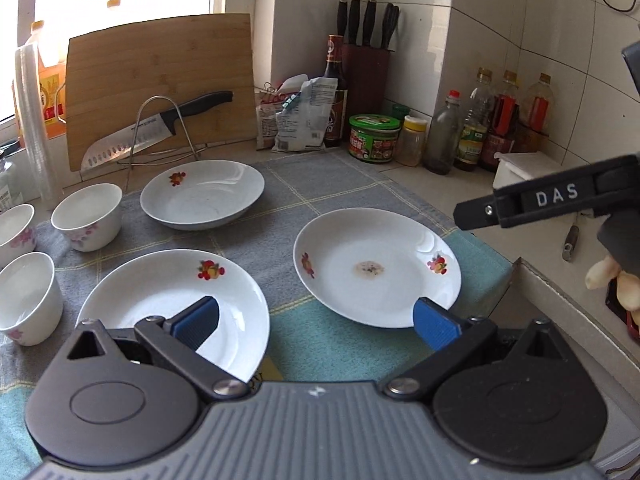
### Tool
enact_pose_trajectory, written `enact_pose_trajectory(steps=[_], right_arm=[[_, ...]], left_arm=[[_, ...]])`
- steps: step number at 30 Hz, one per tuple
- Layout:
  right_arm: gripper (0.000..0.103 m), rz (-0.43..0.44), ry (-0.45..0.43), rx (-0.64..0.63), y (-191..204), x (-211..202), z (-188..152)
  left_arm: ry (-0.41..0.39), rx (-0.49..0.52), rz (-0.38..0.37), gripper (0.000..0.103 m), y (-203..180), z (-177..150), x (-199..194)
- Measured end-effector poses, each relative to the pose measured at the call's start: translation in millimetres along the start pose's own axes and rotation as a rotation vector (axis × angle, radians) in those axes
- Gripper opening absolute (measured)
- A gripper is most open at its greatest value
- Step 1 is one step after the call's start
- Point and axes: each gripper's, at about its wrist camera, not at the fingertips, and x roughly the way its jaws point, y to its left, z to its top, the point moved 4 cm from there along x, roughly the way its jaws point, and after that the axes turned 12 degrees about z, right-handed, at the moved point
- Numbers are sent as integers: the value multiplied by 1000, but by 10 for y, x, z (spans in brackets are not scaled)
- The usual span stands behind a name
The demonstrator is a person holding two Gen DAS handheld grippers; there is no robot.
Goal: Organize plates and bowls
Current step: 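Move the right gripper to the rim of the brown-stained plate and grasp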
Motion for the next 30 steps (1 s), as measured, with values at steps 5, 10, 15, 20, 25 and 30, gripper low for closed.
enact_pose_trajectory(steps=[5,10,15,20,25,30], right_arm=[[103,45,48,-40,-214,278,124],[103,90,91,-67,-386,552,217],[103,132,140,-85,-520,819,283],[103,176,183,-107,-539,1000,305],[103,203,216,-125,-564,1110,318],[103,224,249,-132,-641,1235,326]], left_arm=[[26,41,9,102,-264,-12,175],[64,84,4,102,-521,-42,380],[139,118,0,102,-720,-179,609],[183,167,9,102,-862,-292,761],[204,170,6,102,-920,-360,841],[211,150,11,102,-925,-354,927]])
